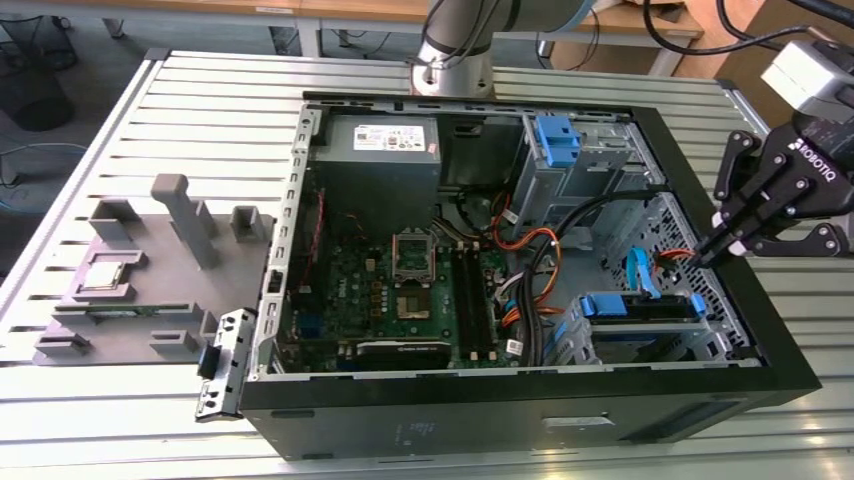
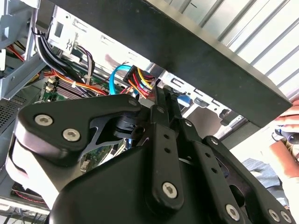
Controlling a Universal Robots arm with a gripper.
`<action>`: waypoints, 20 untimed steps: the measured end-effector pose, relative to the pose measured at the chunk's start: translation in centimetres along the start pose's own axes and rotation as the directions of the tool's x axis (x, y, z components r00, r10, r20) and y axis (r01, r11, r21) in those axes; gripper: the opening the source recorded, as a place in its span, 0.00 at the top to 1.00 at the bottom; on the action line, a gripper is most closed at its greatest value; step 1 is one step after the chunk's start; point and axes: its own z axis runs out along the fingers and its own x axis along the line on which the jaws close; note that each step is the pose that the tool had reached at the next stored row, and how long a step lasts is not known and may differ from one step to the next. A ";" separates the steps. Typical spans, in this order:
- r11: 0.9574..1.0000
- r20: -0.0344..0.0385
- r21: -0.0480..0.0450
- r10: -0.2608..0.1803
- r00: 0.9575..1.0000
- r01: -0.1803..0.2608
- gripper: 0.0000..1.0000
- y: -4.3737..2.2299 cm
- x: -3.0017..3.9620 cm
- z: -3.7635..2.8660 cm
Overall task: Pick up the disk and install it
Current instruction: 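Insert the second disk wire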
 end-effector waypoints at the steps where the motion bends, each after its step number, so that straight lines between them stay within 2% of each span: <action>1: 1.000 0.000 0.001 0.000 1.000 0.000 0.83 0.11 0.01 0.01; 7: 1.000 0.000 0.014 0.000 1.000 0.000 0.83 1.12 0.12 0.23; 10: 1.000 0.000 0.024 0.001 1.000 -0.001 0.83 1.68 0.22 0.36; 20: 0.997 -0.001 0.078 0.002 1.000 -0.002 0.83 2.78 0.91 0.77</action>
